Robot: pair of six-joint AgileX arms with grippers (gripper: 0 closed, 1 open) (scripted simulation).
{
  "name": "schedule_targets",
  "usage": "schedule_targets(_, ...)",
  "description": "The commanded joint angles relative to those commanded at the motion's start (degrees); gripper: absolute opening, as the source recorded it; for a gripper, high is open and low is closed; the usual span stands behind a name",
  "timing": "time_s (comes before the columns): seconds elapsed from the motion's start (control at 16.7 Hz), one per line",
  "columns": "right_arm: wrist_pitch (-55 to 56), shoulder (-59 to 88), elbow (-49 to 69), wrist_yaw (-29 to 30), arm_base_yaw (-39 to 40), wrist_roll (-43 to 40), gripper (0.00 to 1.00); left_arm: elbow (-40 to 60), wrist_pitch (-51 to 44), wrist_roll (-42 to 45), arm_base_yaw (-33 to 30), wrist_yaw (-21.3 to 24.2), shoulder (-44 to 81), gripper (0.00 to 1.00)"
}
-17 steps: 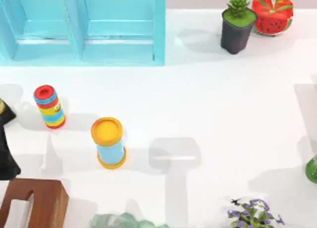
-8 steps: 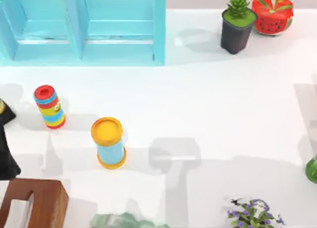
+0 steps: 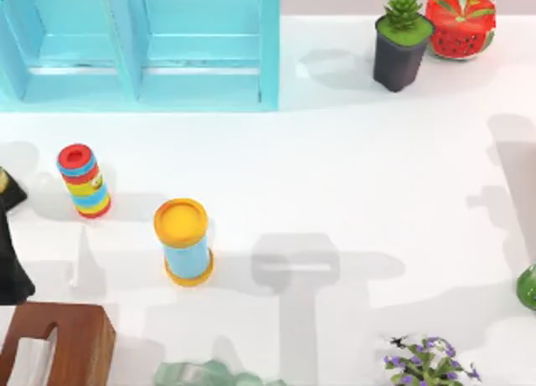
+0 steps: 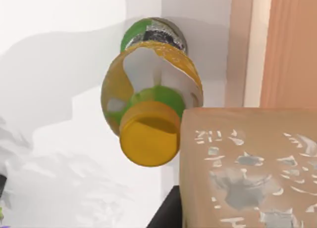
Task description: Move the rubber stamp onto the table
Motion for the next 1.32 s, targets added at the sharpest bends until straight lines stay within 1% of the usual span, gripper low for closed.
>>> schedule_targets(0.3, 0.1, -0.2, -0.1, 0.1, -0.2, 0.1, 0.0, 0.0, 0.0, 0.0, 0.0, 0.0, 0.0, 1.0)
schedule_targets(0.42, 0.9, -0.9, 1.6, 1.1, 0.7, 1.6, 0.0, 0.0, 0.0, 0.0, 0.0, 0.0, 0.0, 1.0)
schedule_targets(0.6, 4.4, 0.3, 6.0, 3.3, 5.2, 5.7, 0.0, 0.0, 0.0, 0.0, 0.0, 0.0, 0.0, 1.0)
schedule_targets(0.9, 11.8, 8.4, 14.0, 5.7, 14.2, 13.3, 0.0, 0.0, 0.0, 0.0, 0.0, 0.0, 0.0, 1.0)
schedule_targets(1.08, 14.5, 14.7, 16.1, 4.9, 17.7, 17.3, 0.0, 0.0, 0.0, 0.0, 0.0, 0.0, 0.0, 1.0)
schedule_targets(1.32, 16.5, 25.0, 15.1, 2.0, 21.3, 21.6, 0.0, 0.0, 0.0, 0.0, 0.0, 0.0, 0.0, 1.0)
